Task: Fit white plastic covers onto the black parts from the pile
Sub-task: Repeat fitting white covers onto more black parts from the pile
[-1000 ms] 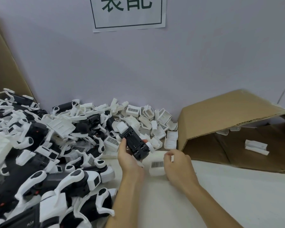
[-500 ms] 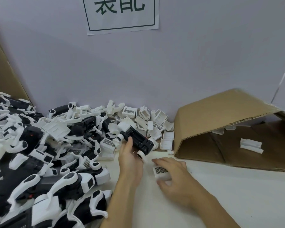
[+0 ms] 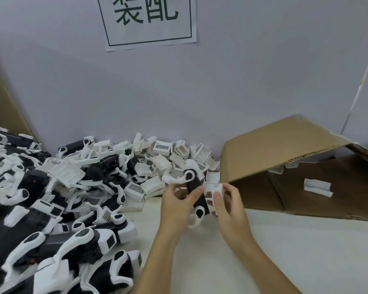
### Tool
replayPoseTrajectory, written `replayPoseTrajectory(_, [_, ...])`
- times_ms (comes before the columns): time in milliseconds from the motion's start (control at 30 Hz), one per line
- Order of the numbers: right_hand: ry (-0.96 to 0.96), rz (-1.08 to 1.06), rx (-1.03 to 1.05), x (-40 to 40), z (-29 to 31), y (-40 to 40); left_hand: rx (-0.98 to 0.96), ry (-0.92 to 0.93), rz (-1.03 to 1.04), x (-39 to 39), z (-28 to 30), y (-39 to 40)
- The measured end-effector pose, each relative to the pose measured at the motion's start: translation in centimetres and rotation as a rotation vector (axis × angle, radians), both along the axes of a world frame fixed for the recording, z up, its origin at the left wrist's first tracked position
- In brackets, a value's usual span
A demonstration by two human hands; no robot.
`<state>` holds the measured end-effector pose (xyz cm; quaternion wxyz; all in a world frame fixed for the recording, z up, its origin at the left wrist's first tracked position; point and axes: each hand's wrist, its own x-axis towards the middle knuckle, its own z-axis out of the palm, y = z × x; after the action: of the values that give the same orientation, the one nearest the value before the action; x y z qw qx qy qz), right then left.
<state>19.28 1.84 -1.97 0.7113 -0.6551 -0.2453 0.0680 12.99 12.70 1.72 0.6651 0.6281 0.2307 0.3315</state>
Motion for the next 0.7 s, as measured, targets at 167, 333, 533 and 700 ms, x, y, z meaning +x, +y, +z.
replayPoseTrajectory(167, [0.091,-0.052,0.011,0.4,0.3,0.0,0.193,0.225,-0.266,0.4,0.9,-1.2])
replayPoseTrajectory(333, [0.061,-0.112,0.002,0.3,0.4,0.1,0.198,0.249,-0.485,-0.3,1.9,-0.1])
replayPoseTrajectory(533, [0.233,0.034,0.091,0.6,1.4,-0.2,0.632,0.331,-0.298,-1.0,3.5,0.5])
replayPoseTrajectory(700, [0.628,0.321,0.357,0.2,3.1,-0.5,0.641,0.058,0.003,-1.8,5.3,1.5])
